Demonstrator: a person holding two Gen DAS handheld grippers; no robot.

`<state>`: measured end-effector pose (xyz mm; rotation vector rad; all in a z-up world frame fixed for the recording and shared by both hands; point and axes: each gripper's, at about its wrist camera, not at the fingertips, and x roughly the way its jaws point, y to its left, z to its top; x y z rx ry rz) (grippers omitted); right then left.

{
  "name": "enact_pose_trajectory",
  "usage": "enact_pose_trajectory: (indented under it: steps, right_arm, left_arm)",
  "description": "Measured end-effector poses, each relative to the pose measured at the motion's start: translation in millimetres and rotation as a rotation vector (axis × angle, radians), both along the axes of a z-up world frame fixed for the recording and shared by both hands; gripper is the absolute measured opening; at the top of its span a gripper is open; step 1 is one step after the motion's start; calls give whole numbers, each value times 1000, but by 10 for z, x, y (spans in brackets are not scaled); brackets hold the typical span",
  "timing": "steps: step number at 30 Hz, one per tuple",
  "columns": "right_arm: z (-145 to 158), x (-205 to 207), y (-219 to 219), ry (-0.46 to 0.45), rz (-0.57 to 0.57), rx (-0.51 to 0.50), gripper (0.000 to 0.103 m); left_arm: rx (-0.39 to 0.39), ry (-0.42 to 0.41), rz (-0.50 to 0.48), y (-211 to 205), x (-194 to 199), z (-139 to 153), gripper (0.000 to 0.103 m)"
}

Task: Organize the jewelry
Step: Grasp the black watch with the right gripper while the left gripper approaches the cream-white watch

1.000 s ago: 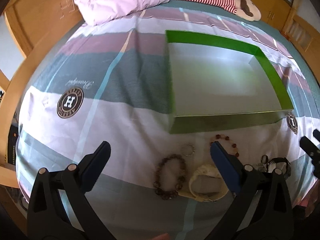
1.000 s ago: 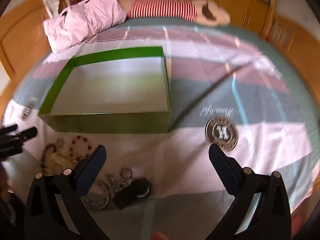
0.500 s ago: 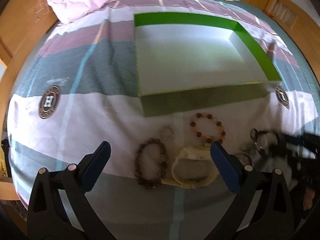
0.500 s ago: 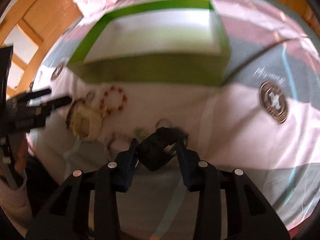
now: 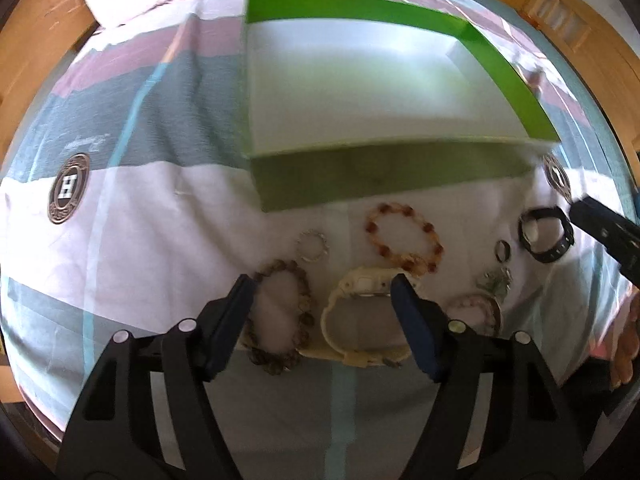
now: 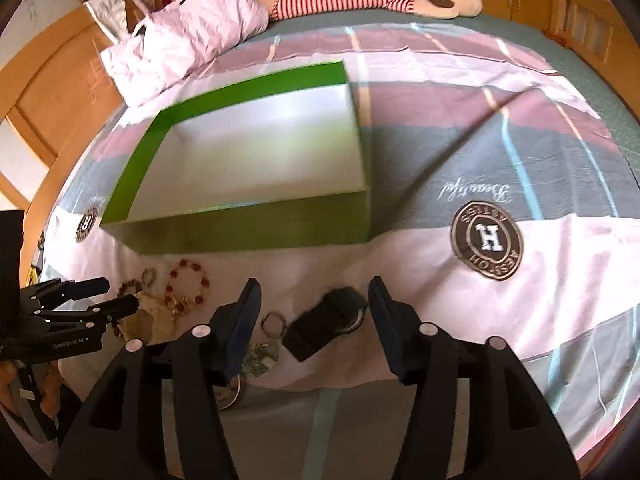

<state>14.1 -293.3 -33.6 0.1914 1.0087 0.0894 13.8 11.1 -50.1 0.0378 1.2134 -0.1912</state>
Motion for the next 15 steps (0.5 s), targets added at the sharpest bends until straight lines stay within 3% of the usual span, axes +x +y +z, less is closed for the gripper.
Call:
enact_pose_trajectory:
  steps: [4,7,10,15]
  right_arm:
    - [-22,11,3,11,-12,-8,65]
    - [2,1,-18,7,-25,-37,65]
    - [16,-9,-120,9,-68,-66,65]
    - [-109,26,-212,73,-79,-1,68]
  left_arm:
    - [109,-32,84,102,116,-16,71]
    - [7,-6,101,198,149,29,71]
    - [-12,-26,80,188,102,117,74]
    - [-55,-18,-36,-50,-70,137,81]
